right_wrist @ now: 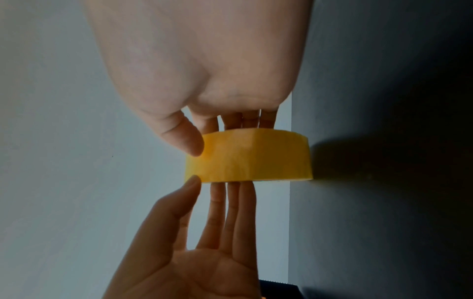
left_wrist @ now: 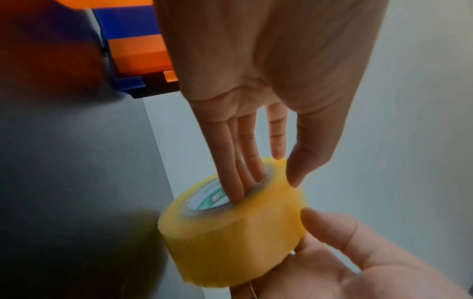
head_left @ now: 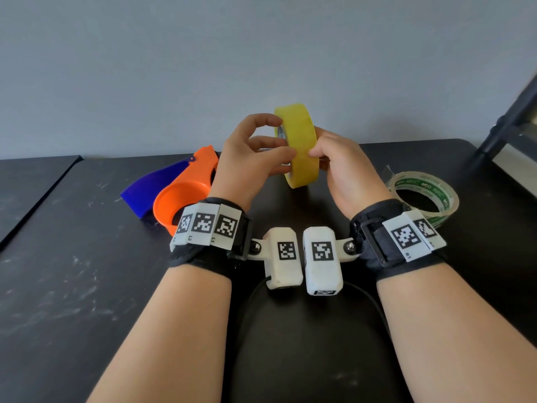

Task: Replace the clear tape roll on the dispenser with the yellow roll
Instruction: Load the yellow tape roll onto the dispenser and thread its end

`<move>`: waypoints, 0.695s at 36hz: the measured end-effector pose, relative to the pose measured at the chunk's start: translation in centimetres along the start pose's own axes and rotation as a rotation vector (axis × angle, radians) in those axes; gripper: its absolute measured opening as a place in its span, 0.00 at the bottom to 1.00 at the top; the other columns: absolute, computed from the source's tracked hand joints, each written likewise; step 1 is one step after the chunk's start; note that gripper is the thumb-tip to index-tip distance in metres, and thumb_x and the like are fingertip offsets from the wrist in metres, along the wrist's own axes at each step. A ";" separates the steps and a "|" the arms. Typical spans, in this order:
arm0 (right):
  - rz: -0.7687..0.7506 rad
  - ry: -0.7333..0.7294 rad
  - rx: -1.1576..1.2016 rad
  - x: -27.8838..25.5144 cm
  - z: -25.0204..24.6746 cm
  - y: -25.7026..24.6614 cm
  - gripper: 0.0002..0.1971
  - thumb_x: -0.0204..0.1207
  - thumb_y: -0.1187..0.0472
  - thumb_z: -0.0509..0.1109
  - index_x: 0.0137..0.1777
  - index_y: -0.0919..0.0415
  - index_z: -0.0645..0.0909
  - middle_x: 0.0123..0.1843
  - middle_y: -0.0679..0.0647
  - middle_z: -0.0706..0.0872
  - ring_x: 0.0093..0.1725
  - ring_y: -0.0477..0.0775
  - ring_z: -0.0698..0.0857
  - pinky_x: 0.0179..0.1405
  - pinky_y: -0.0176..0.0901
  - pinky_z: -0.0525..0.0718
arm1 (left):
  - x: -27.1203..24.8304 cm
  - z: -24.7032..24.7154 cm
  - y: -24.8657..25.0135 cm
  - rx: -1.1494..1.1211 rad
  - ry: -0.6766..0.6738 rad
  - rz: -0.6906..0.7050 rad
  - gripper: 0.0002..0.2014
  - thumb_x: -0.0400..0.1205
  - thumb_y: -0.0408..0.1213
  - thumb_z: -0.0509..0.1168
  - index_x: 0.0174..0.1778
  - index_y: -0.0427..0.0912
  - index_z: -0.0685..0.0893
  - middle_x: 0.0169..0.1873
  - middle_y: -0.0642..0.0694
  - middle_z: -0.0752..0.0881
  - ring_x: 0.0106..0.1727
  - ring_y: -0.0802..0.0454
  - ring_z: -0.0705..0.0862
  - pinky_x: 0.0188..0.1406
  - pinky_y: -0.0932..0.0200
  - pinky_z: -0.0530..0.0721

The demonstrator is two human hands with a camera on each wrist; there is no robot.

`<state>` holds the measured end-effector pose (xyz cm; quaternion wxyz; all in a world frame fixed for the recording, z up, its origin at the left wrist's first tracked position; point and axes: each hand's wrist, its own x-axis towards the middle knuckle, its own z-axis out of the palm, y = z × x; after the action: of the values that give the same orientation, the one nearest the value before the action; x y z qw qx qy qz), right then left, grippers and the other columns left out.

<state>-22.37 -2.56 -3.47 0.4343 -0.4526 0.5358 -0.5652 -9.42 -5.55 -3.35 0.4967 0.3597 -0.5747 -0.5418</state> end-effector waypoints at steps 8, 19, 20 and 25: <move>-0.061 -0.052 -0.121 -0.3 -0.2 0.2 0.30 0.64 0.68 0.60 0.66 0.52 0.85 0.59 0.51 0.91 0.64 0.54 0.85 0.68 0.52 0.81 | 0.2 -0.3 -0.1 -0.075 0.070 -0.011 0.18 0.76 0.20 0.67 0.60 0.39 0.82 0.42 0.34 0.88 0.38 0.45 0.88 0.51 0.42 0.90; -0.069 -0.018 -0.116 0.3 -0.6 0.5 0.19 0.76 0.66 0.62 0.60 0.48 0.87 0.53 0.49 0.91 0.54 0.48 0.85 0.52 0.41 0.79 | 0.4 -0.1 -0.1 -0.073 0.063 -0.028 0.22 0.79 0.25 0.68 0.69 0.41 0.79 0.43 0.40 0.89 0.44 0.47 0.89 0.53 0.47 0.90; -0.064 -0.017 -0.109 0.4 -0.6 0.5 0.19 0.76 0.65 0.62 0.60 0.49 0.87 0.53 0.50 0.91 0.55 0.49 0.86 0.53 0.43 0.80 | 0.3 0.0 -0.1 -0.049 0.044 -0.032 0.24 0.78 0.25 0.68 0.71 0.42 0.78 0.44 0.40 0.90 0.45 0.48 0.89 0.52 0.49 0.91; -0.001 0.012 -0.051 0.7 -0.6 0.5 0.14 0.79 0.63 0.61 0.46 0.45 0.86 0.47 0.52 0.89 0.52 0.55 0.85 0.64 0.60 0.80 | 0.2 0.2 -0.1 -0.039 0.000 -0.038 0.30 0.78 0.23 0.69 0.77 0.42 0.74 0.50 0.33 0.90 0.47 0.45 0.91 0.49 0.55 0.91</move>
<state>-23.12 -3.12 -3.93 0.4192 -0.4603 0.5525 -0.5542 -9.63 -5.70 -3.39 0.4935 0.3608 -0.5571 -0.5621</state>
